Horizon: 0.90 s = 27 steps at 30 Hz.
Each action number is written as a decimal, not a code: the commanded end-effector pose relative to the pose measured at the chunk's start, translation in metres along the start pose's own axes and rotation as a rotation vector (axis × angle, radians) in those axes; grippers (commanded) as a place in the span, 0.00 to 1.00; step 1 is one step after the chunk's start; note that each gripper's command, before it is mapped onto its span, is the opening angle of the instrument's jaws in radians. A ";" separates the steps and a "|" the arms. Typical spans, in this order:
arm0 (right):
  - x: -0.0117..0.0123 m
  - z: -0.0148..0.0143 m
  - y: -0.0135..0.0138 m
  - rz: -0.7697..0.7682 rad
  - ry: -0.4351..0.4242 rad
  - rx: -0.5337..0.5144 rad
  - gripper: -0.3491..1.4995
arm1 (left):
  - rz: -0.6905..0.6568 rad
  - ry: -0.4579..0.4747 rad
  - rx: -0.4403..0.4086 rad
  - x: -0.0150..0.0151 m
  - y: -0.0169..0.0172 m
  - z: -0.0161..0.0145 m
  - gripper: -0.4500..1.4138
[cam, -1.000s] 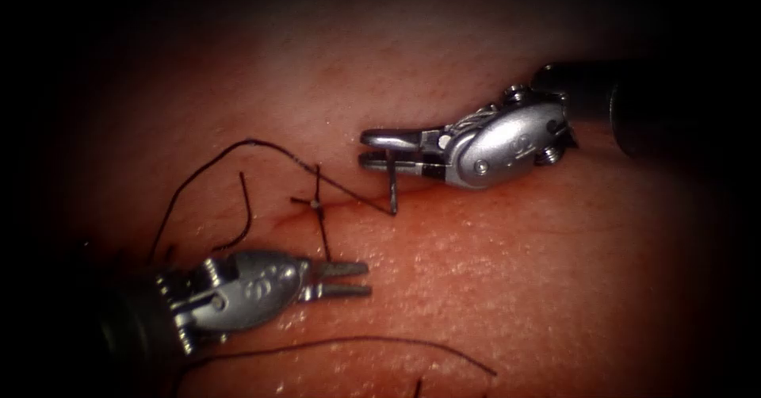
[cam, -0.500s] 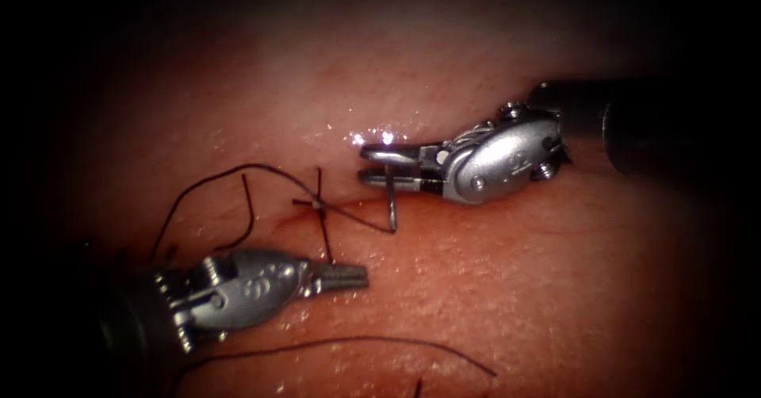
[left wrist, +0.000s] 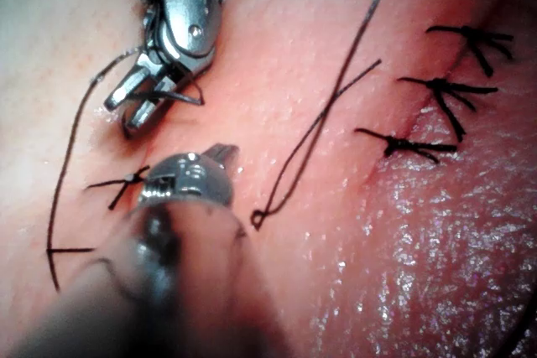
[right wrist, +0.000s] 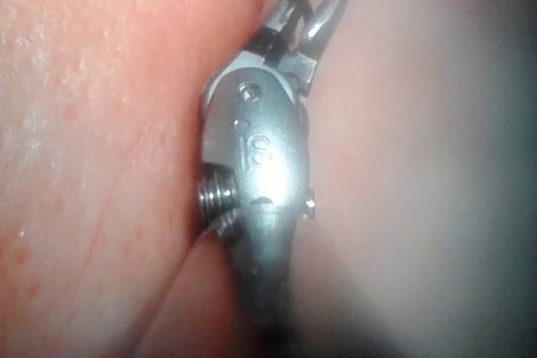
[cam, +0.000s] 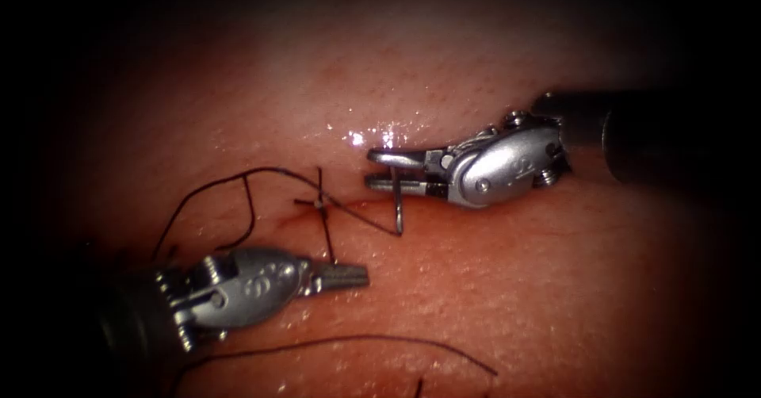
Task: Wound Closure
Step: Drive needle through flesh above incision with right hand
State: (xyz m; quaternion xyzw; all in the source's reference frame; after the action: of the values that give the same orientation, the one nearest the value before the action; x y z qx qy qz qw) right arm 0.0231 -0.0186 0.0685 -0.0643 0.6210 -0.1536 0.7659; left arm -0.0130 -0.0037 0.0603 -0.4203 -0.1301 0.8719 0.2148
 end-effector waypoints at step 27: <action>-0.0050 0.0003 -0.0033 0.226 -0.149 0.136 0.00 | -0.002 0.001 -0.001 0.0004 -0.0003 0.0005 0.00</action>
State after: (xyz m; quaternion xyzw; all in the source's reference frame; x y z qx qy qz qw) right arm 0.0213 -0.0205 0.0738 0.0499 0.5507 -0.1027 0.8268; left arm -0.0130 -0.0035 0.0598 -0.4200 -0.1314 0.8716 0.2161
